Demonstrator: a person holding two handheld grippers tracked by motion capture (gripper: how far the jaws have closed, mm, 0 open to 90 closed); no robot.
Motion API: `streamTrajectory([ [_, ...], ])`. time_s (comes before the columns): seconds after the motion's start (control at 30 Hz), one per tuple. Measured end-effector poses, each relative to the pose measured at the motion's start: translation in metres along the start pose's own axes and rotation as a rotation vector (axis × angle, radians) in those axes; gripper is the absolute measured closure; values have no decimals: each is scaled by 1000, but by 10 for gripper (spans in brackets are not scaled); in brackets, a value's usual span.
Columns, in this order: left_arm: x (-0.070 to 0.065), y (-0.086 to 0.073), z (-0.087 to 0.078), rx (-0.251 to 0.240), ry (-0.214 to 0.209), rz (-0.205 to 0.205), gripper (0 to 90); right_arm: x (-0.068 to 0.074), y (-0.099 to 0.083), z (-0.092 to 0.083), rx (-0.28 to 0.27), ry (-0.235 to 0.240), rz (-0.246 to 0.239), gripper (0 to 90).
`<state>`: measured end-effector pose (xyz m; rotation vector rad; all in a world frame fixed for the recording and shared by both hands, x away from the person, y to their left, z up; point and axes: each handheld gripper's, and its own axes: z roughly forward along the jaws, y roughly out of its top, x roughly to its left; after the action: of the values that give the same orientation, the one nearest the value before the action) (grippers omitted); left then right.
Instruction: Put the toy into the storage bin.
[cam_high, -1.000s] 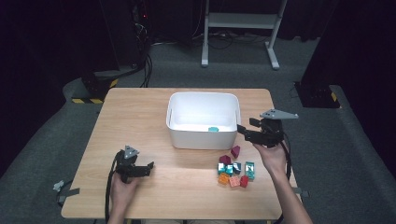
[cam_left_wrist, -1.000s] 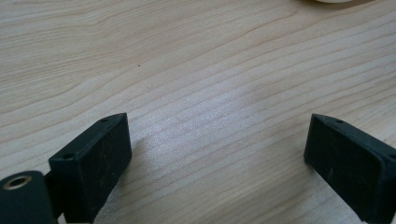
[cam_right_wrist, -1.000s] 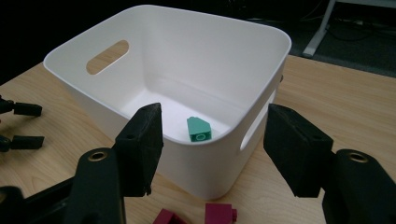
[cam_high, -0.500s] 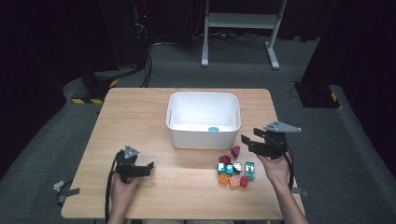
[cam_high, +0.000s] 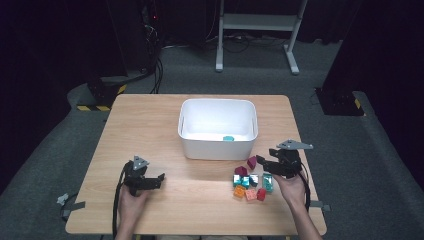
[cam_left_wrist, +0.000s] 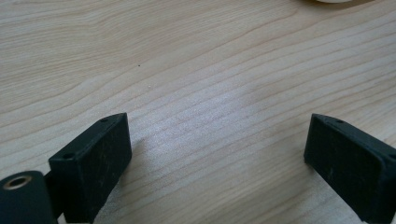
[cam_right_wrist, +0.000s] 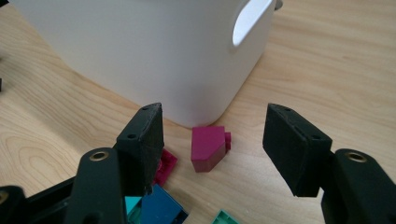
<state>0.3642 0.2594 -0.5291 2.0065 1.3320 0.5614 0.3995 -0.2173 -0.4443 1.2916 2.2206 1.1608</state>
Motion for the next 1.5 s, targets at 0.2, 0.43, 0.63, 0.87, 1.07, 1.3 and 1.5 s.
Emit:
streamTrajectory([
  [0.2, 0, 0, 0, 0, 0, 0, 78, -4, -6, 14, 42, 11, 11, 390],
  [0.43, 0, 0, 0, 0, 0, 0, 78, -6, -7, 26, 78, 14, 2, 392],
  [0.63, 0, 0, 0, -1, 2, -2, 81, -7, -7, 32, 100, 17, -19, 389],
  [0.87, 0, 0, 0, -2, 3, -2, 82, -9, -8, 42, 114, 24, -38, 388],
  [1.07, 0, 0, 0, -2, 3, -2, 82, -13, -10, 49, 122, 24, -35, 385],
  [1.3, 0, 0, 0, -2, 3, -2, 82, -15, -11, 55, 122, 35, -25, 385],
  [1.5, 0, 0, 0, -2, 2, -3, 83, -13, -11, 59, 125, 43, -35, 388],
])
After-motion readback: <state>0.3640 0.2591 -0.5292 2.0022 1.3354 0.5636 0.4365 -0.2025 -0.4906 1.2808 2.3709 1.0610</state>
